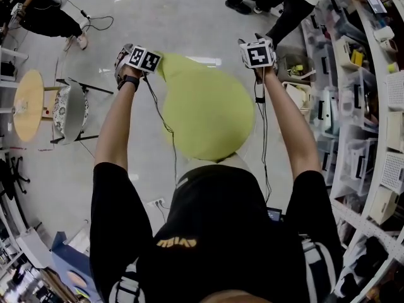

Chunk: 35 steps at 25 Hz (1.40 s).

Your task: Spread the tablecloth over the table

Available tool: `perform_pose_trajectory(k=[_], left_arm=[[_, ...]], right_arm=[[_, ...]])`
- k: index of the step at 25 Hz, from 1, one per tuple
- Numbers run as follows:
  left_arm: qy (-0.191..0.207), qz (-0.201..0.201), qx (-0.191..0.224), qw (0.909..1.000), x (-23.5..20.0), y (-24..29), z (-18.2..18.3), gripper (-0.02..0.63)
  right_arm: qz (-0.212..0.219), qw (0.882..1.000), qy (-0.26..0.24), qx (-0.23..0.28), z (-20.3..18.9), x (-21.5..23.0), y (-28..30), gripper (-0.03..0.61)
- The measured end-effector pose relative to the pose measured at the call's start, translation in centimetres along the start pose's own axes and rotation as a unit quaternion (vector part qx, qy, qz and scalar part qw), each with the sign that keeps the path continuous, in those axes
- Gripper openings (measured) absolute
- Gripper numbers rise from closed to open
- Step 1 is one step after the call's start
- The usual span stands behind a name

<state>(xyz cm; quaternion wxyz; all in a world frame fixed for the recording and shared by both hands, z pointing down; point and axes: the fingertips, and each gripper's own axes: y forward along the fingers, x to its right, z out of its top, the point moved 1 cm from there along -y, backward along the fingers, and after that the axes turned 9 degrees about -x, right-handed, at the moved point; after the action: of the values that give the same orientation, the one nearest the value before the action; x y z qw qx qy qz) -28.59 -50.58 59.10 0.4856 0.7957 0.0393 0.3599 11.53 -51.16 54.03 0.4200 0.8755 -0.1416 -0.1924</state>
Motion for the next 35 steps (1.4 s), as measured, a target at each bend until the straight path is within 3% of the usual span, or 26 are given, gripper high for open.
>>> perform_pose_trajectory(k=[3,5,8,11,15,20,22,24,26,29,30,32,35], left_arm=[[-0.058,-0.022,0.031,0.9976,0.1,-1.0,-0.7,0.282],[-0.074,-0.020,0.060,0.9952,0.5,-2.1,-1.0,0.278],[-0.101,-0.013,0.142,0.9846,1.5,-5.7,-1.1,0.244],[-0.133,-0.002,0.230,0.9641,2.9,-10.9,-1.8,0.189],[-0.180,-0.004,0.310,0.9335,4.7,-17.2,-3.5,0.090],[-0.189,-0.008,0.348,0.9183,6.6,-21.7,-6.1,0.026],[-0.211,-0.017,0.364,0.9072,7.1,-23.1,-7.2,0.018],[-0.242,-0.044,0.371,0.8953,7.8,-24.4,-8.4,0.018],[-0.261,-0.096,0.384,0.8806,9.0,-25.7,-9.3,0.018],[-0.291,-0.163,0.425,0.8412,9.9,-28.2,-10.2,0.018],[-0.295,-0.168,0.428,0.8376,10.0,-28.9,-10.3,0.018],[-0.290,-0.167,0.427,0.8400,10.6,-29.5,-10.4,0.018],[-0.264,-0.142,0.424,0.8550,11.2,-29.7,-10.4,0.017]], right_arm=[[0.001,0.999,0.002,0.046,0.1,0.6,-1.5,0.258],[0.004,0.998,0.008,0.062,-0.7,0.7,-2.5,0.250],[0.011,0.995,0.027,0.094,-1.7,0.4,-4.2,0.220],[0.024,0.989,0.052,0.137,-2.5,-0.4,-6.7,0.172],[0.029,0.980,0.057,0.188,-4.1,-2.2,-10.7,0.117],[0.033,0.971,0.071,0.228,-6.8,-4.8,-15.0,0.045],[0.034,0.968,0.080,0.234,-8.0,-5.5,-16.6,0.017],[0.032,0.966,0.089,0.240,-9.2,-5.9,-17.9,0.009],[0.026,0.961,0.110,0.251,-10.1,-6.1,-19.5,0.008],[0.028,0.947,0.148,0.283,-11.4,-7.5,-22.8,0.006],[0.031,0.944,0.150,0.292,-11.9,-8.2,-23.8,0.006],[0.032,0.943,0.146,0.298,-12.7,-9.3,-25.0,0.006],[0.036,0.948,0.130,0.287,-13.6,-10.2,-24.9,0.006]])
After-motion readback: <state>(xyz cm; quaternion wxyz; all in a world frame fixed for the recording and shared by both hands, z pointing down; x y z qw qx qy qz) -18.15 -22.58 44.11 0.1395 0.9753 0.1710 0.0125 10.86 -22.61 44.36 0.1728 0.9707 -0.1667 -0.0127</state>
